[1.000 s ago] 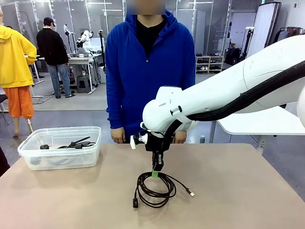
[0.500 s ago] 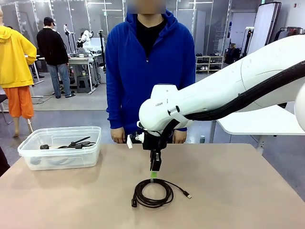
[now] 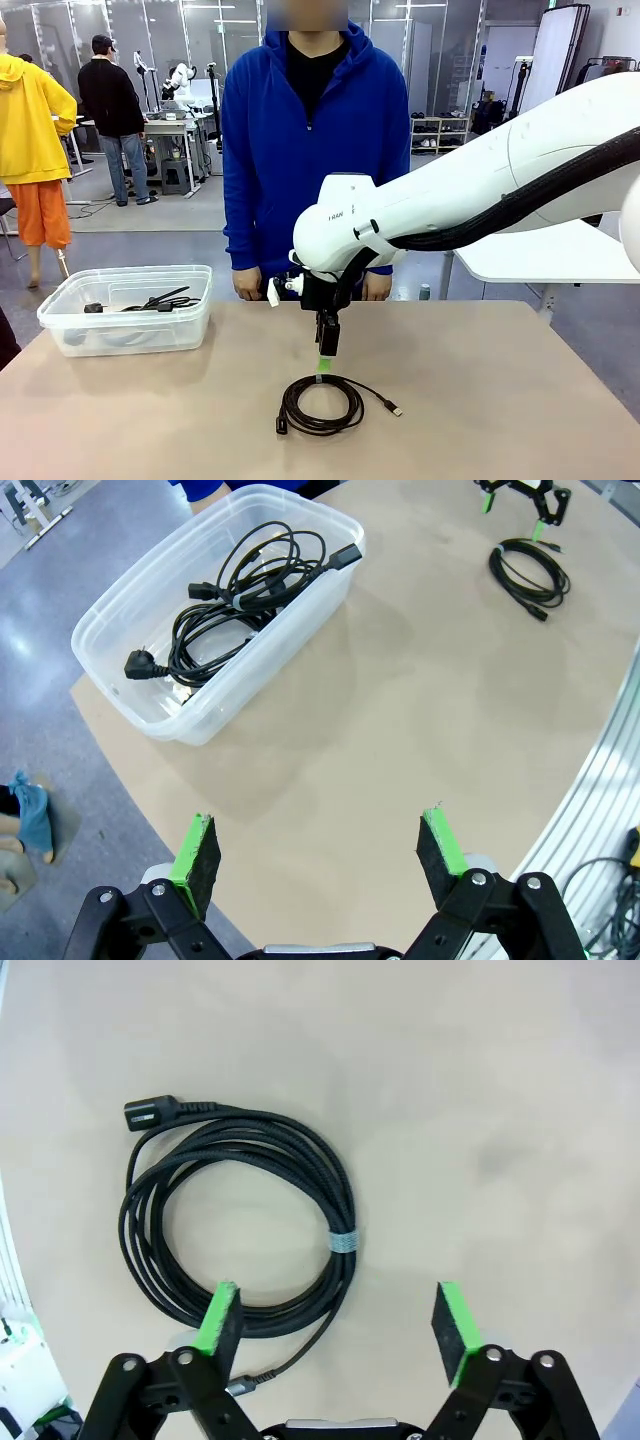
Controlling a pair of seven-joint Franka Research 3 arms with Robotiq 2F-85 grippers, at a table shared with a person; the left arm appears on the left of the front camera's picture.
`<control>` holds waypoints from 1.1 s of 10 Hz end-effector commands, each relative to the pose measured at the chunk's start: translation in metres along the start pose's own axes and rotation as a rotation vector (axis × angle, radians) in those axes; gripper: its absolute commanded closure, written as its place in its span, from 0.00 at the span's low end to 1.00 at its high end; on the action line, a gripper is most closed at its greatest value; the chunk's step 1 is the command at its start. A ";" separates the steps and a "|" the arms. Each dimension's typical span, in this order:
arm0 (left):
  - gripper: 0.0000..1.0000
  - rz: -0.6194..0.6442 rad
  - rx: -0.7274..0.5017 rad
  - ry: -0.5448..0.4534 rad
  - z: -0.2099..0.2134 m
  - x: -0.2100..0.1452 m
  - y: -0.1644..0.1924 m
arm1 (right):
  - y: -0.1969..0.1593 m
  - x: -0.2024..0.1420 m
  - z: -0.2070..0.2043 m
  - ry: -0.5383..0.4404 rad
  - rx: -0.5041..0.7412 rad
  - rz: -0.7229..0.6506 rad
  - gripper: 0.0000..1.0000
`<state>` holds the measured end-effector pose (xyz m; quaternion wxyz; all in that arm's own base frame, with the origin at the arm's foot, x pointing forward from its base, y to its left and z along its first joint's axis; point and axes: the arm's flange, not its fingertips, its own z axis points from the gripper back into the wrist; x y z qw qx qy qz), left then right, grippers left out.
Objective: Organize and store the cables.
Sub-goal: Place the USB Extension Cable into the Organizing box.
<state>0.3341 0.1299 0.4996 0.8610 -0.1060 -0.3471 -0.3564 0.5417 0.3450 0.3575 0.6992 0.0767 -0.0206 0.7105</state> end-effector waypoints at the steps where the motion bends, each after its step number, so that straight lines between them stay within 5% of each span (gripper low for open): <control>1: 0.00 -0.016 0.010 -0.019 -0.001 0.000 0.004 | 0.026 -0.014 0.007 0.005 -0.093 -0.034 0.00; 11: 0.00 -0.016 0.010 -0.019 -0.001 0.000 0.004 | 0.090 -0.294 0.108 -0.501 -0.136 -0.069 0.00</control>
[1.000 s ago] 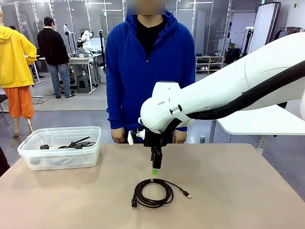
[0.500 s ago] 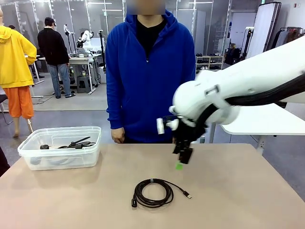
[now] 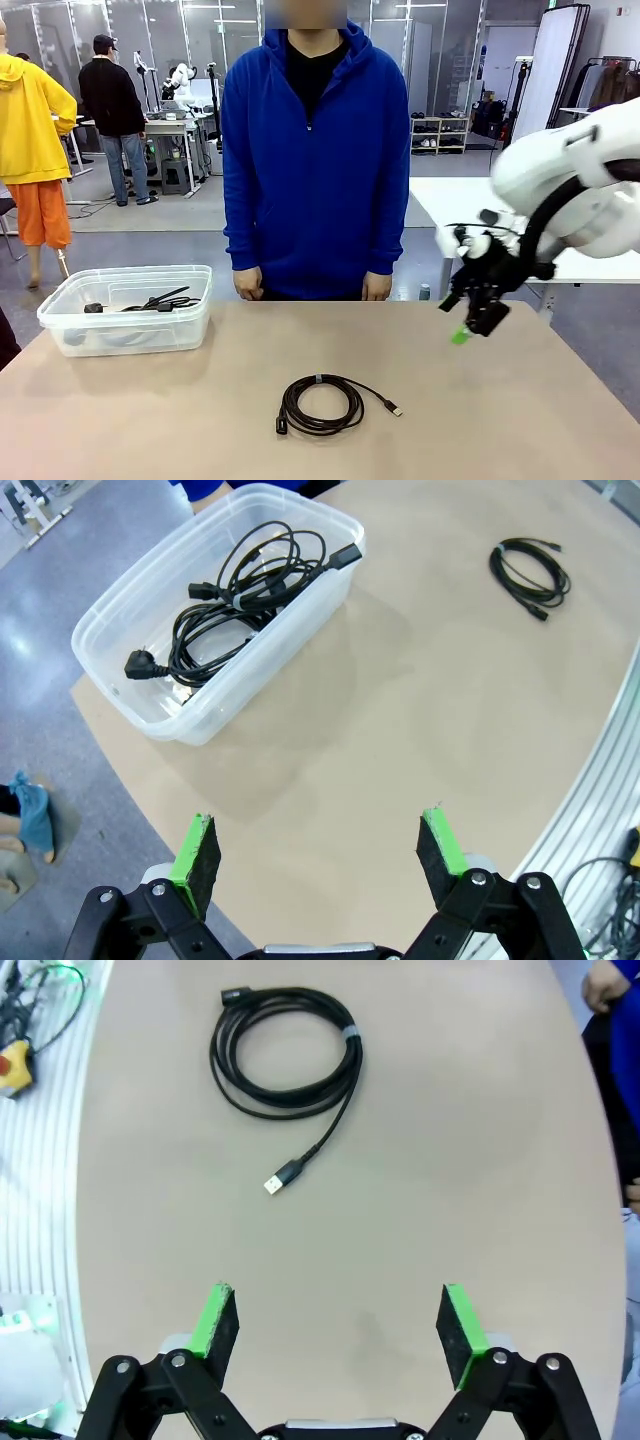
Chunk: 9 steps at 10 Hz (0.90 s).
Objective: Organize and store the cables.
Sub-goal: Place the USB Extension Cable into the Organizing box.
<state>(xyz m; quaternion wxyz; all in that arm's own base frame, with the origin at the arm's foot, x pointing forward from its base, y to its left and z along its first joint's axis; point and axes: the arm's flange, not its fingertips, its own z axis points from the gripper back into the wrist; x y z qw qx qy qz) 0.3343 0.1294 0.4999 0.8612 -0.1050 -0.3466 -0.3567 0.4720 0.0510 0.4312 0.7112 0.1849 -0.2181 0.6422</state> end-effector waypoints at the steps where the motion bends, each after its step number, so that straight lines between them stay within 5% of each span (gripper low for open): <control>1: 0.00 0.000 0.000 0.000 0.000 0.000 0.000 | 0.006 -0.032 0.020 -0.099 -0.005 0.004 0.00; 5: 0.00 -0.303 -0.141 -0.023 -0.021 0.085 -0.054 | 0.023 -0.108 0.075 -0.258 -0.085 -0.068 0.00; 9: 0.00 -0.450 -0.240 0.252 -0.127 0.197 -0.136 | 0.052 -0.187 0.092 -0.423 -0.126 -0.028 0.00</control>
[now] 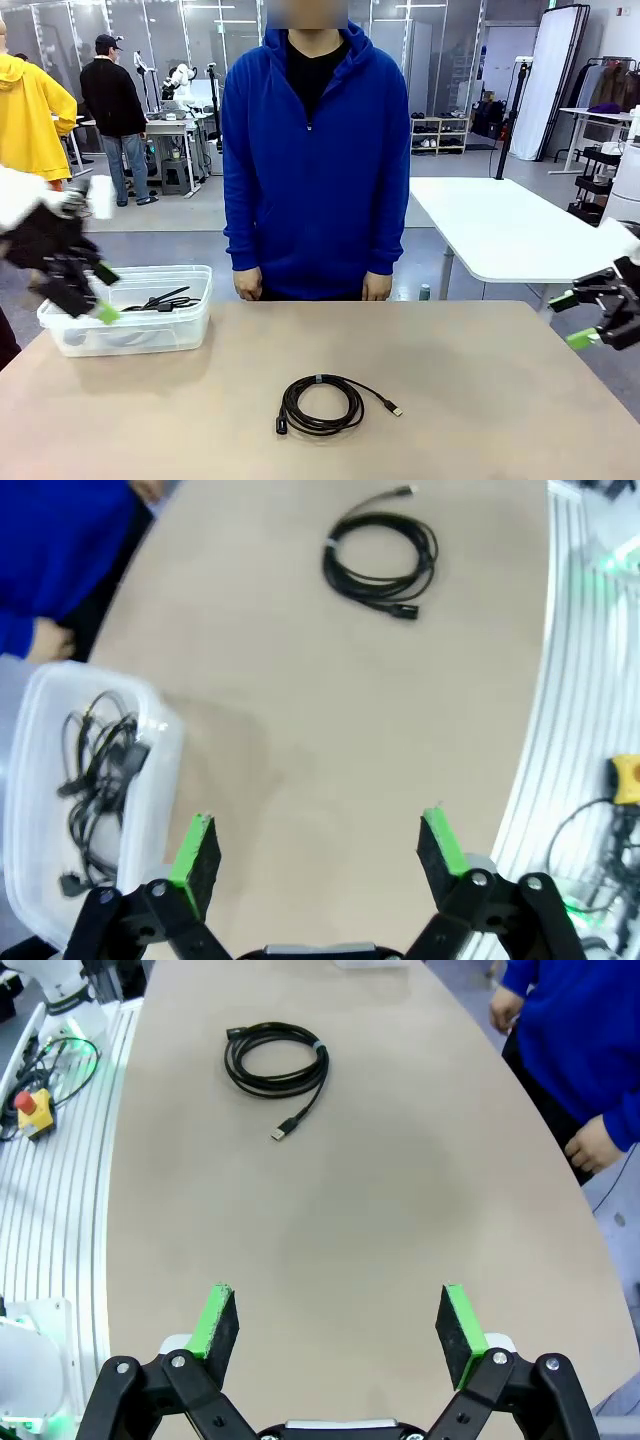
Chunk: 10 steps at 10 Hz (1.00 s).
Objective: Organize and store the cables.
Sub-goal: Place the USB Extension Cable into the Organizing box.
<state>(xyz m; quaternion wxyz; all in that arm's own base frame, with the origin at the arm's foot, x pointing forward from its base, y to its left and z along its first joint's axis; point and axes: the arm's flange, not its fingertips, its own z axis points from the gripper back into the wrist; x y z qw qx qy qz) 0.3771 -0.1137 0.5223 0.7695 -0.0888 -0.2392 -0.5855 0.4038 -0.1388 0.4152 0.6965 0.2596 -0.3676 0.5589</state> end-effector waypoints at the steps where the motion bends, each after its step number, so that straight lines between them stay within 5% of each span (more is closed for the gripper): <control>1: 0.00 0.020 -0.038 0.100 -0.035 0.056 0.020 | 0.014 -0.034 0.017 -0.175 -0.008 0.111 0.00; 3: 0.00 -0.014 -0.058 0.173 -0.084 0.106 0.002 | 0.032 -0.064 0.034 -0.237 -0.073 0.111 0.00; 6: 0.00 -0.054 0.018 0.107 -0.132 0.118 -0.007 | 0.035 -0.080 0.031 -0.273 -0.037 0.142 0.00; 7: 0.00 -0.116 -0.011 0.126 -0.134 0.112 -0.004 | 0.045 -0.075 0.043 -0.239 -0.081 0.101 0.00; 10: 0.00 -0.043 -0.044 0.117 -0.128 0.126 -0.014 | 0.045 -0.075 0.043 -0.239 -0.081 0.101 0.00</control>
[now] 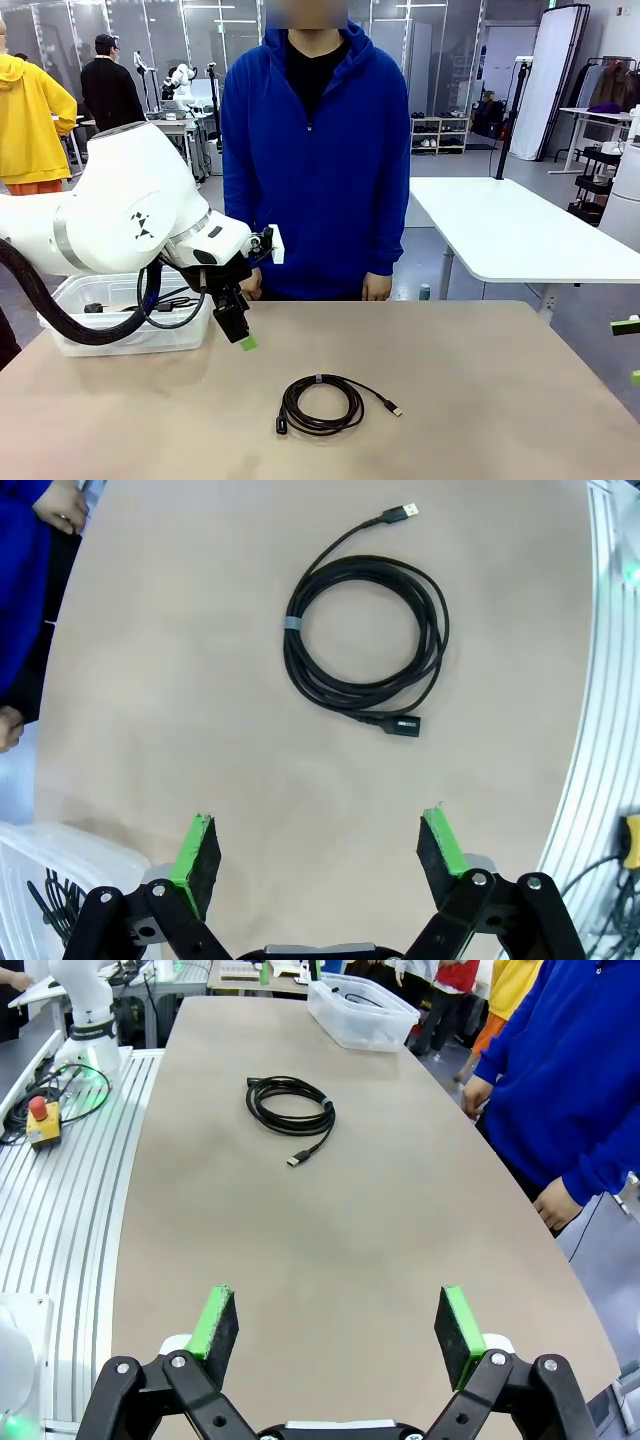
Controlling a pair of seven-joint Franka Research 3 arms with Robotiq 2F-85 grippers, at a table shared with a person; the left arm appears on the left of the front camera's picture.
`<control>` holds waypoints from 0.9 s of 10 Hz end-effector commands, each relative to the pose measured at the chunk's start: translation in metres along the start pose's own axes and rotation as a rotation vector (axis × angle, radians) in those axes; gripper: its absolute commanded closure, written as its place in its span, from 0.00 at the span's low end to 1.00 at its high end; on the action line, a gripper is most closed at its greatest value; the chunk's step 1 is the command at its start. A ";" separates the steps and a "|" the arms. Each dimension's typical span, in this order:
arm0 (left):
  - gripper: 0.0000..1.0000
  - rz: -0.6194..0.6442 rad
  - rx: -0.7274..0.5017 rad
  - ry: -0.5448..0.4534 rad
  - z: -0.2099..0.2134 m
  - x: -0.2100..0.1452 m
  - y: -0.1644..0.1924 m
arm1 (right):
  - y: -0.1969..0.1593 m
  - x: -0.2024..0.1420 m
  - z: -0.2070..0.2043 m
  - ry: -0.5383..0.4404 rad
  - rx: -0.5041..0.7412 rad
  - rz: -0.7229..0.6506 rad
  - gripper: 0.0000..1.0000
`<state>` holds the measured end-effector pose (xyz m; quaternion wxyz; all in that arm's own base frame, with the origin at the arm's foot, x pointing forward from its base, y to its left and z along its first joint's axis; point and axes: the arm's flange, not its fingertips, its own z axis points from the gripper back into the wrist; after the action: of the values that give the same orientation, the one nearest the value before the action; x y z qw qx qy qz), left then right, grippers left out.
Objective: Organize and store the cables.
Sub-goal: Place the USB Extension Cable into the Organizing box.
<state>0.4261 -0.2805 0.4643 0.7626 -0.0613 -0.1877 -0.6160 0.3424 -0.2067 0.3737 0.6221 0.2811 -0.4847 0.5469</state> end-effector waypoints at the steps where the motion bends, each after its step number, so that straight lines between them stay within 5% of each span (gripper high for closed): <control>1: 0.00 0.016 -0.011 0.002 0.005 0.000 -0.002 | -0.001 0.005 0.000 0.011 -0.011 -0.009 0.00; 4: 0.00 0.024 -0.030 -0.023 0.000 0.004 0.007 | -0.001 0.005 0.000 0.011 -0.011 -0.009 0.00; 6: 0.00 -0.087 -0.067 -0.009 -0.027 0.039 0.019 | -0.001 0.005 0.000 0.011 -0.011 -0.009 0.00; 9: 0.00 -0.137 -0.090 0.185 -0.070 0.099 0.026 | -0.001 0.005 0.000 0.011 -0.011 -0.009 0.00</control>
<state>0.4650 -0.3631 0.4309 0.7292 -0.0535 -0.1309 -0.6695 0.3425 -0.2063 0.3754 0.6217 0.2794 -0.4846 0.5483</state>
